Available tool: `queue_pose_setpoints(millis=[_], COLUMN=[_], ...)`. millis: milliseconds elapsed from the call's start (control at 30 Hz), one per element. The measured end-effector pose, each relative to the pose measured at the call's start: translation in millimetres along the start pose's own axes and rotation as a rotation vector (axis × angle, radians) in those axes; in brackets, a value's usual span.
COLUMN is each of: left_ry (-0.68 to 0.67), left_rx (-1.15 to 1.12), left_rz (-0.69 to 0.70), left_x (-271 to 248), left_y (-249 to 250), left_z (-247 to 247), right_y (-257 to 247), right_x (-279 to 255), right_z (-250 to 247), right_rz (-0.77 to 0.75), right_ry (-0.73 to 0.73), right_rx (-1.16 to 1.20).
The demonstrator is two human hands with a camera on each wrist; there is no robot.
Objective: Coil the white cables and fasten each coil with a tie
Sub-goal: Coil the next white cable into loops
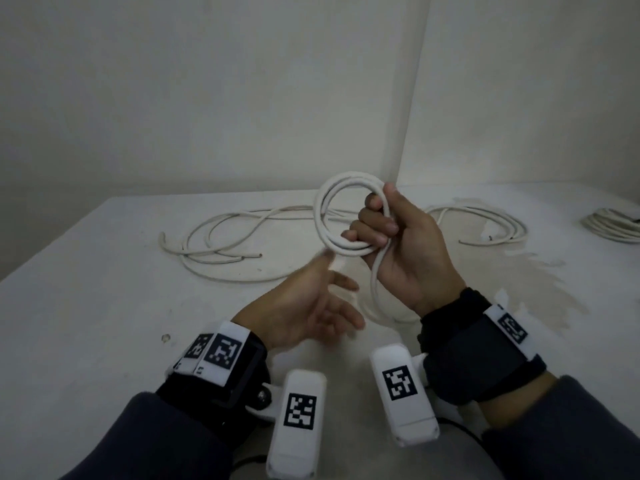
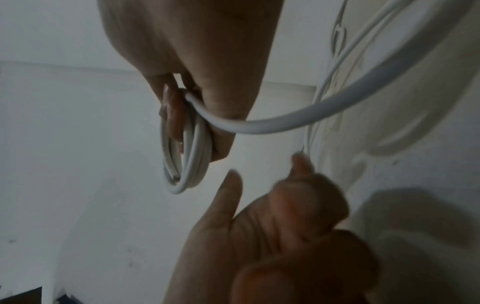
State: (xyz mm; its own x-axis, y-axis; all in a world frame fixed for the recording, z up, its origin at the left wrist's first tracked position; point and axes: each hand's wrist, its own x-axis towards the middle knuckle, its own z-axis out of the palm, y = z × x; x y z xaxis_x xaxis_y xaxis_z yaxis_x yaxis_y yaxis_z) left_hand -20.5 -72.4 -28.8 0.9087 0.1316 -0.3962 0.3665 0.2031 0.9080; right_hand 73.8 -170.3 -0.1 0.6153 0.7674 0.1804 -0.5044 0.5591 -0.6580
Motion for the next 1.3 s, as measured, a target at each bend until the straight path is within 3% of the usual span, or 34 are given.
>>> queue_pose_setpoints(millis=[67,167,333,400,533,733,1000,1300], left_ry=[-0.114,-0.169,-0.068,0.085,0.324,0.365,0.437,0.351], left_rx=[0.052,-0.037,-0.25,-0.361,-0.566,-0.663,-0.49,-0.315], left_rz=[-0.075,-0.105,-0.087,-0.004,0.333,0.53,0.676,0.643], left_x=[-1.1,-2.7,-2.1,1.9,14.9,16.8,8.2,5.2], left_y=[-1.2,-0.7,-2.0,-0.1,-1.9,1.0,7.9,5.5], left_z=[4.1,6.8,7.5,6.9,-8.0,-19.5,-25.3,-19.9], right_y=[0.6,7.5,4.4,-0.6,4.1,12.7,12.1,13.3], right_x=[-2.4,-4.3,-3.9,-3.3,-0.9,6.0,5.4,2.7], right_z=[2.5,4.8,4.3,2.7,0.1,-10.0,-16.8,-12.4], right_rz=[0.0,0.033,0.018,-0.02,-0.035,-0.058,0.163,0.35], right_ry=[-0.042,-0.102,-0.101,-0.06,0.005,0.204,0.156,0.137], right_rx=[0.056,0.063,0.001,-0.031,-0.06,-0.022,-0.131,-0.239])
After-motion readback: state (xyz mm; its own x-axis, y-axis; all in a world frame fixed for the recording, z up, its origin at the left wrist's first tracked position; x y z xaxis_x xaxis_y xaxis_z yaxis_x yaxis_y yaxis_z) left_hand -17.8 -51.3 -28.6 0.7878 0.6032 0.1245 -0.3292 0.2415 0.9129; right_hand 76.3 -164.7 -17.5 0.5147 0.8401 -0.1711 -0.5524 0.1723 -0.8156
